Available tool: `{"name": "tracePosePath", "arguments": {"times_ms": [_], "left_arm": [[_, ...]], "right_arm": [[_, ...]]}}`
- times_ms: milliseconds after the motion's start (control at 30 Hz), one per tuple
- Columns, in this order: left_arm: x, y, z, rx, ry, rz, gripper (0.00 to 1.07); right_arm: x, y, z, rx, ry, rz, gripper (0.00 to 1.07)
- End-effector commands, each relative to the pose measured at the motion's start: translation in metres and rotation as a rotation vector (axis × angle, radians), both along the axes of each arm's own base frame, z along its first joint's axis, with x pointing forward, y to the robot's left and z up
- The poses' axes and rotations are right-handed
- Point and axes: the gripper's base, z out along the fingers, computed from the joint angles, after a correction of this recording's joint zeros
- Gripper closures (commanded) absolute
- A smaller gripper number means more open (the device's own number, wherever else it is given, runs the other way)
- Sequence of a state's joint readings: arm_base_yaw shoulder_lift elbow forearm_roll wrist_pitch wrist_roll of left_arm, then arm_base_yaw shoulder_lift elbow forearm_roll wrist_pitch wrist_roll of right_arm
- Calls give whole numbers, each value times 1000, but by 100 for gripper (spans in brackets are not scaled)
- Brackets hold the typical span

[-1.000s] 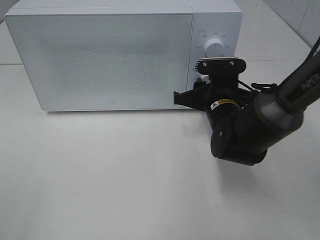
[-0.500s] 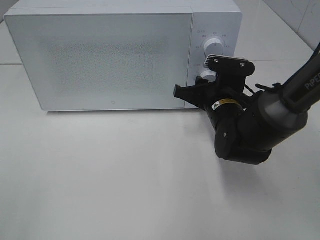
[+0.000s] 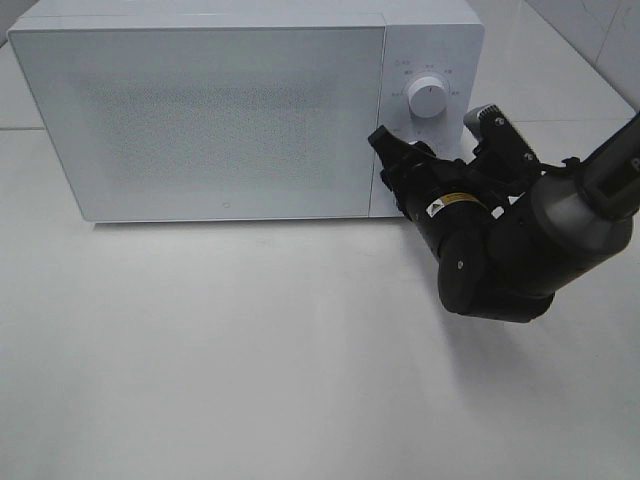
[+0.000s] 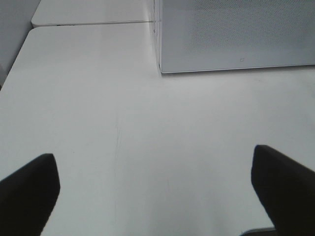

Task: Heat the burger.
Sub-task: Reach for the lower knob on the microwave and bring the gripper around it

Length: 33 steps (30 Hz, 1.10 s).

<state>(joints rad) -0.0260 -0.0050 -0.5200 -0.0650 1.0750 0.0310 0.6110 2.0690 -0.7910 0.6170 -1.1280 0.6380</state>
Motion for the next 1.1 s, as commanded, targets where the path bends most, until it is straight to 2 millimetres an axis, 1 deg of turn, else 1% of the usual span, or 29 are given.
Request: {"name": "tracePosePath", "arguments": {"times_ms": [33,67,167,233,600,667,767,833,933,1100], "left_arm": [[-2,-1,-1,-9,-20,2,9],[-2,-1,-1,-9,-20,2,9],[-2,-1,-1,-9,-20,2,9],[-2,-1,-1,-9,-20,2,9],[-2,-1,-1,-9,-20,2,9],[-2,-1,-1,-9,-20,2,9],[-2,-1,-1,-9,-20,2,9],[-2,-1,-1,-9,-20,2,9],[-2,-1,-1,-9,-20,2,9],[-2,-1,-1,-9,-20,2,9]], "right_arm": [[8,17,50,183,-356,93,103],[8,17,50,242,-347,90,102],[8,17,50,270,-343,89,102],[8,16,50,354,-331,78,102],[9,12,49,406,-321,23,101],[9,6,48,433,-316,-38,101],[10,5,47,451,-313,-59,100],[10,-2,46,530,-305,-135,100],[10,-6,44,573,-303,-185,100],[9,-11,43,602,-301,-245,100]]}}
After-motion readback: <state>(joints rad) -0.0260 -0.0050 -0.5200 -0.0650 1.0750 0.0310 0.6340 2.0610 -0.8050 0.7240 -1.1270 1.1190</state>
